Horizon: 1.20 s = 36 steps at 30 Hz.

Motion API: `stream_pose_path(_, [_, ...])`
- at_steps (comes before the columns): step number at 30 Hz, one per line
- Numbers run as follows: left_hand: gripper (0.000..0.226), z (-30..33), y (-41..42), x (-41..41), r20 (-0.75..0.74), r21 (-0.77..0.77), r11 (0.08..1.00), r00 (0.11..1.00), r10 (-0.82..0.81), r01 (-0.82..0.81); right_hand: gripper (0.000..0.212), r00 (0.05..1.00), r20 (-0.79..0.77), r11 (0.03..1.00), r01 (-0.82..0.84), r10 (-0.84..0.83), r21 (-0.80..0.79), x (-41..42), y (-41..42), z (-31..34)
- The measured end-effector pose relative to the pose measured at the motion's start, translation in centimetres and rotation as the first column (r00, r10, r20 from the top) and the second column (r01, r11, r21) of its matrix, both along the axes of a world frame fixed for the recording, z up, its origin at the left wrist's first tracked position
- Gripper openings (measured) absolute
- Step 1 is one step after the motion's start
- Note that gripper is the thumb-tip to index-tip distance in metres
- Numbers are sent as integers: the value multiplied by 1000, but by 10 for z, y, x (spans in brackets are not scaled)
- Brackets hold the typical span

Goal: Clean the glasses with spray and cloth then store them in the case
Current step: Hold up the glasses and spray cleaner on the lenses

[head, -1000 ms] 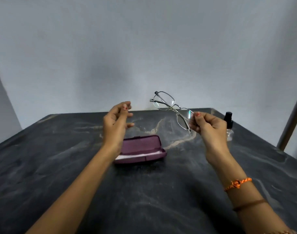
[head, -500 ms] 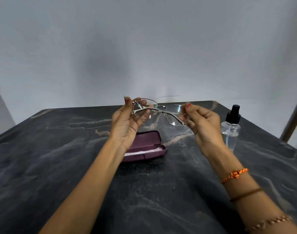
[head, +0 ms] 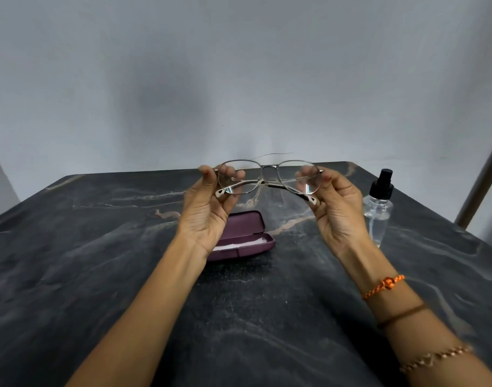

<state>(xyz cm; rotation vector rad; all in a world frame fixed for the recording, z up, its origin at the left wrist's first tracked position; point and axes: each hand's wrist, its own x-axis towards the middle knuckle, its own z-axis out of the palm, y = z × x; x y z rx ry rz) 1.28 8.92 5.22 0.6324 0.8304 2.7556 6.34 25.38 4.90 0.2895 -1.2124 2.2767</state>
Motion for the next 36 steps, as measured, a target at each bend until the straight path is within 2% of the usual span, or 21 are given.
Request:
stream_pose_path(3, [24,6,-1,5,-67,-111,980,985,157,-164,15,997,-35,995,72,-70,72,2,1,2])
stream_pose_path(8, [20,12,-1,11,-199,-171,934,939,280,-315,18,975,-156,974,180,-157,141,3,3,7])
stream_pose_path(11, [16,13,-3,12,-307,-217,889,892,331,-404,8,954,-216,957,245,-210,153,4,4,5])
stream_pose_path(19, [14,19,-7,11,-420,-282,848,852,312,-450,10,931,-252,936,310,-264,165,5,2,7])
stream_pose_path(22, [14,19,-9,12,-493,-327,843,838,235,-428,22,920,-231,918,358,-316,170,5,7,8])
stream_pose_path(26, [16,22,-13,12,-588,-324,869,799,126,-375,24,899,-246,897,408,-362,171,6,14,12])
stream_pose_path(32, [13,23,-11,12,-632,-272,827,739,231,-492,19,843,-314,827,514,-437,228,9,18,13])
stream_pose_path(36, [15,23,-14,9,-692,-225,730,634,346,-645,20,805,-360,736,584,-471,344,8,20,10])
